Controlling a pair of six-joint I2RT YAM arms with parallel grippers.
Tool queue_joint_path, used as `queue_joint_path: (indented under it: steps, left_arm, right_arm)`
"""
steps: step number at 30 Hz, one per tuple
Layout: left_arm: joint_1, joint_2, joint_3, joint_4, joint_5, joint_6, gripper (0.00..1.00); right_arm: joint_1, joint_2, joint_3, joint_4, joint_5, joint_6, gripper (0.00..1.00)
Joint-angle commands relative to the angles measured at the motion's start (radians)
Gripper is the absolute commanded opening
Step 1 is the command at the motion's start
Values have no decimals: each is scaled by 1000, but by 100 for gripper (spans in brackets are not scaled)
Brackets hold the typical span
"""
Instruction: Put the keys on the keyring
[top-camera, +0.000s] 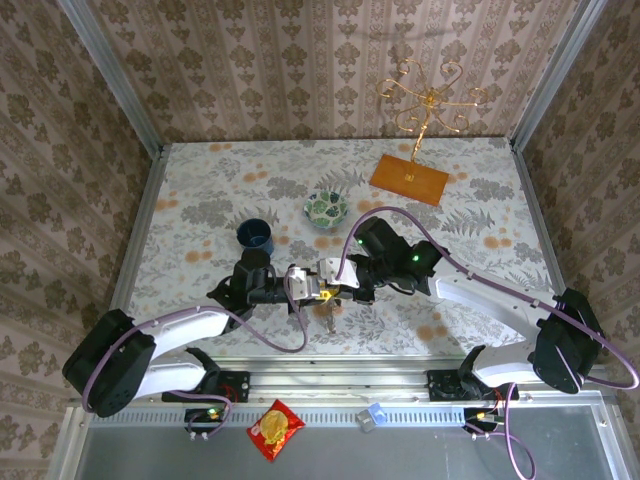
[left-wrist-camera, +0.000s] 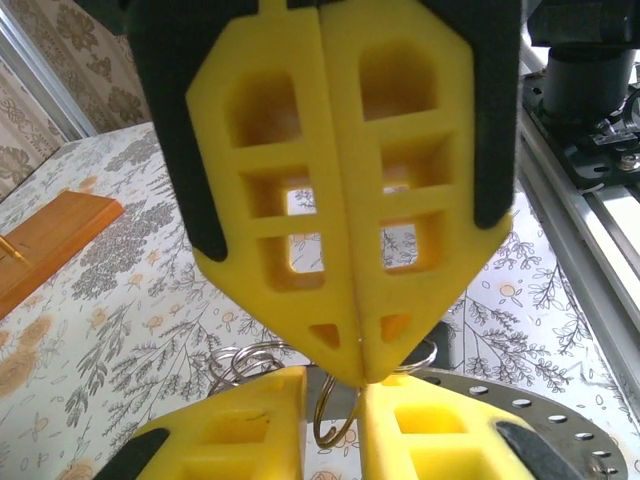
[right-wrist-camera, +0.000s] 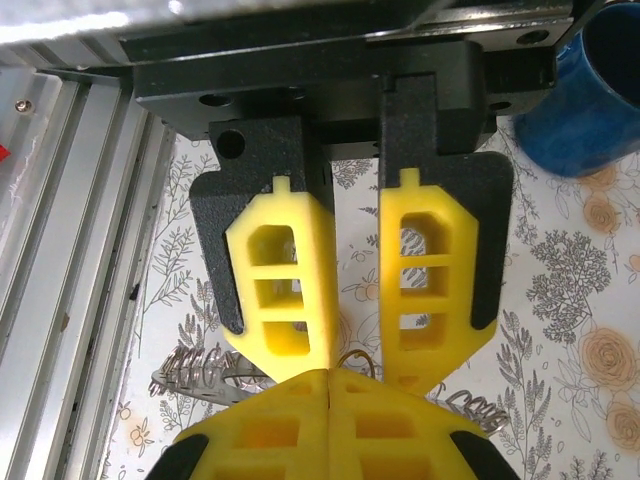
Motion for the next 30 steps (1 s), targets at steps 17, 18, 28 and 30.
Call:
queue_joint_path:
  steps: [17, 18, 28, 30]
  left_arm:
    - [-11, -3, -5, 35, 8, 7, 0]
    - [-11, -3, -6, 35, 4, 6, 0]
    - [-14, -7, -6, 31, -28, -5, 0]
    - [-16, -8, -7, 34, -32, -10, 0]
  right_arm:
    - [2, -61, -43, 16, 58, -4, 21]
    - [1, -68, -45, 19, 54, 2, 24]
    - [-47, -212, -138, 124, 62, 154, 42]
    - [-46, -230, -174, 158, 82, 215, 42]
